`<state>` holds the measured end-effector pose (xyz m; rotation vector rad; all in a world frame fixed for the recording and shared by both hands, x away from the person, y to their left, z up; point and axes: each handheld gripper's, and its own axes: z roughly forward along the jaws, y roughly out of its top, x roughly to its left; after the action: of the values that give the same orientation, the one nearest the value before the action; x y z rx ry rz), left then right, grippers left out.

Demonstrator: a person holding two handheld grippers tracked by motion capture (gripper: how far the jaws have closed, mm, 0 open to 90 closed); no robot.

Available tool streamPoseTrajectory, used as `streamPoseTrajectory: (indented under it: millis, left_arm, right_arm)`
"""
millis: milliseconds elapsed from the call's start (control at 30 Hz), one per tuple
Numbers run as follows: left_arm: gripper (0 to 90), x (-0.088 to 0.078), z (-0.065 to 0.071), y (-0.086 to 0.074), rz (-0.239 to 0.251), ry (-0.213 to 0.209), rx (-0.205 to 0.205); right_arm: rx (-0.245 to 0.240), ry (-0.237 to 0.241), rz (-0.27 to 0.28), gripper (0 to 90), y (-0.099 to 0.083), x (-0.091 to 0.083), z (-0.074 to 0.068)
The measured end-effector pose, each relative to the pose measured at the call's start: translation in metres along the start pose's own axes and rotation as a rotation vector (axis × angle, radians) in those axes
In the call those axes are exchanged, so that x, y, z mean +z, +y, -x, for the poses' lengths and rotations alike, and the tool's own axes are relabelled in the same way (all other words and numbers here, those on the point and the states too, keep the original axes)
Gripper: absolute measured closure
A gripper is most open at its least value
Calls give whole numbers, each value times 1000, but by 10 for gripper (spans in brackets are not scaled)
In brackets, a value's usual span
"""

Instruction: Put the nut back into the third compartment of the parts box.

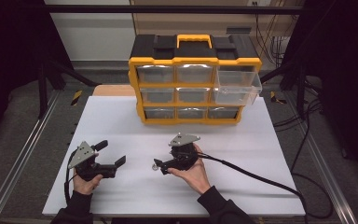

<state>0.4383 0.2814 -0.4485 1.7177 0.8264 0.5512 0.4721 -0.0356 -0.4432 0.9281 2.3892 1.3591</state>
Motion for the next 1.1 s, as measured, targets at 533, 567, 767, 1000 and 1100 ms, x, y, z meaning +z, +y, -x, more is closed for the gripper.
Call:
streamPoseTrajectory:
  millis: [533,567,767,1000,1100]
  left_arm:
    - [29,0,0,0,-2,4,2]
    - [29,0,0,0,-2,4,1]
    - [30,0,0,0,-2,5,2]
    - [31,0,0,0,-3,6,3]
    - [31,0,0,0,-3,6,2]
  right_arm:
    - [-23,41,-109,207,-18,40,-9]
    - [-33,45,-120,246,-20,43,-11]
    - [-43,56,-135,372,-22,48,-13]
    - [-49,97,-173,570,-23,50,-15]
    - [-51,106,-182,618,-24,50,-14]
